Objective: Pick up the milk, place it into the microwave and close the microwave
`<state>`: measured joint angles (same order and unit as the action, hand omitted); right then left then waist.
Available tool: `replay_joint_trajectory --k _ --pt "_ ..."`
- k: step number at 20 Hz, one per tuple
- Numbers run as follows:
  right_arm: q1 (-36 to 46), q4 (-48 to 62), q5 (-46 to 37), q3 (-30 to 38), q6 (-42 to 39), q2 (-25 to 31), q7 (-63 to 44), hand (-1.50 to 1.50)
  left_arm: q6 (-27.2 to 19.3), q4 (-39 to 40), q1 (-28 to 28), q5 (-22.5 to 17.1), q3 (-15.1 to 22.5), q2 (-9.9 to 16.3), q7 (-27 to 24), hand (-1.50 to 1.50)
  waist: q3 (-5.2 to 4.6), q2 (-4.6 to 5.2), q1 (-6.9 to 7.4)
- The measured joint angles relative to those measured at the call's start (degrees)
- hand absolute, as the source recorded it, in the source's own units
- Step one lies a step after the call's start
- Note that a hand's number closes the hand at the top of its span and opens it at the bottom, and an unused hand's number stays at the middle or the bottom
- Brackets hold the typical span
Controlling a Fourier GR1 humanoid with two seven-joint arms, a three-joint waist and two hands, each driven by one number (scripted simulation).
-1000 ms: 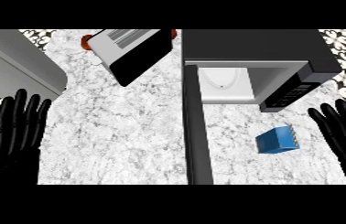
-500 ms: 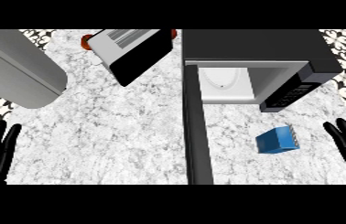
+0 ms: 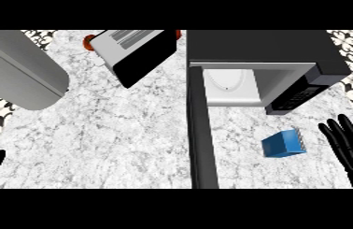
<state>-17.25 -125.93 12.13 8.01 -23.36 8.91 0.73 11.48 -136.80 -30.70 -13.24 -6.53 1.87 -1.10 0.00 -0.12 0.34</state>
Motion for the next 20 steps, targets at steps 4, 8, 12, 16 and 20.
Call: replay_joint_trajectory --k 4,8,12,16,20 --pt "0.2 6.0 -2.2 1.4 -1.2 -0.6 4.1 -1.5 1.5 -0.3 -1.1 -0.8 -2.5 0.5 1.0 -1.5 0.01 0.01 0.05" --pt "1.6 11.5 -5.9 1.7 -0.3 -1.8 6.9 -1.5 3.3 0.0 -2.2 -1.3 -3.8 -0.1 0.4 -1.5 0.01 0.02 0.11" --pt "2.9 18.0 -7.4 4.5 -0.1 -1.1 10.6 -1.5 4.5 0.0 -3.5 -1.7 -4.1 -0.6 -0.5 -1.5 0.02 0.03 0.17" --pt "4.1 25.3 -10.8 5.6 0.7 -1.3 16.2 -1.5 5.5 0.4 -3.2 -2.7 -6.0 -0.3 -0.5 -1.5 0.03 0.06 0.16" --pt "6.9 34.2 -12.6 7.7 0.2 0.7 21.6 -1.5 7.6 0.5 -4.3 -3.4 -7.7 -0.7 -1.3 -1.5 0.03 0.06 0.31"
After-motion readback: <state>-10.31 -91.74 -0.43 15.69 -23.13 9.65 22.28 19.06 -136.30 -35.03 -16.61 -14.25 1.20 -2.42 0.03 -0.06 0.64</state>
